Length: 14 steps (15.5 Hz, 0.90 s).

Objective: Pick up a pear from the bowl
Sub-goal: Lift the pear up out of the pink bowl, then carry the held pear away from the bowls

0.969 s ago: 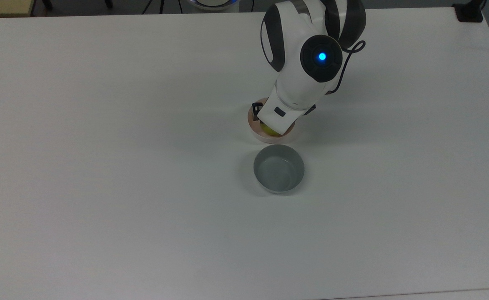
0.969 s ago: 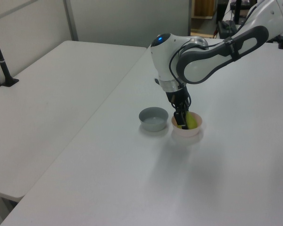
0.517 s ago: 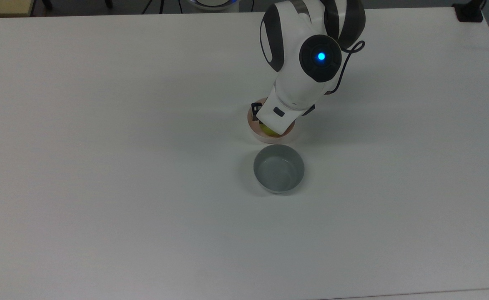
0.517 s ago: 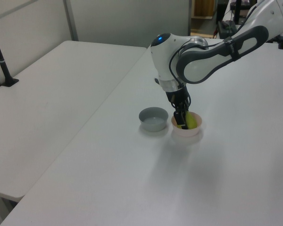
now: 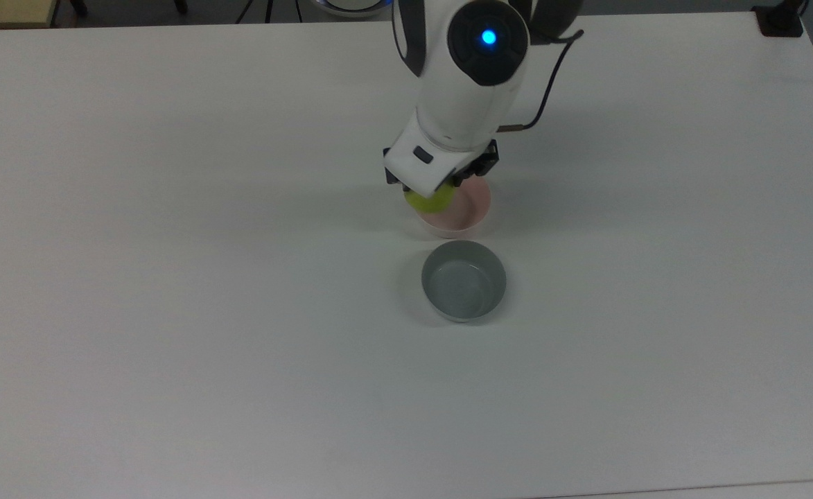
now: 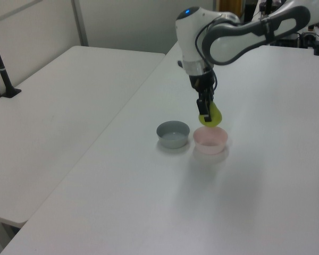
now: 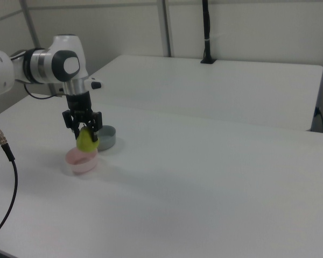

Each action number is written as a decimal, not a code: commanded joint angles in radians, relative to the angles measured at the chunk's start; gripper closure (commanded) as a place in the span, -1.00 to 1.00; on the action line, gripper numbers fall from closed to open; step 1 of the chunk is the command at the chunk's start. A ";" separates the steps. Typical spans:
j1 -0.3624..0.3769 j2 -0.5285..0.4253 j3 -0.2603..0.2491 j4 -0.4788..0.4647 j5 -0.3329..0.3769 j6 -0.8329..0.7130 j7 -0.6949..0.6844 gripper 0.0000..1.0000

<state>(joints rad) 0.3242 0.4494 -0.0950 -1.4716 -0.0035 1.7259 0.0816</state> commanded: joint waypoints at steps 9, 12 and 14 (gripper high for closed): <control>-0.220 -0.101 -0.012 -0.006 -0.001 -0.072 -0.239 0.75; -0.272 -0.095 -0.012 -0.009 -0.003 -0.066 -0.296 0.74; -0.289 -0.081 -0.012 -0.013 -0.007 -0.059 -0.315 0.74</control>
<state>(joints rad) 0.0528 0.3636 -0.1074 -1.4722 -0.0037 1.6697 -0.1908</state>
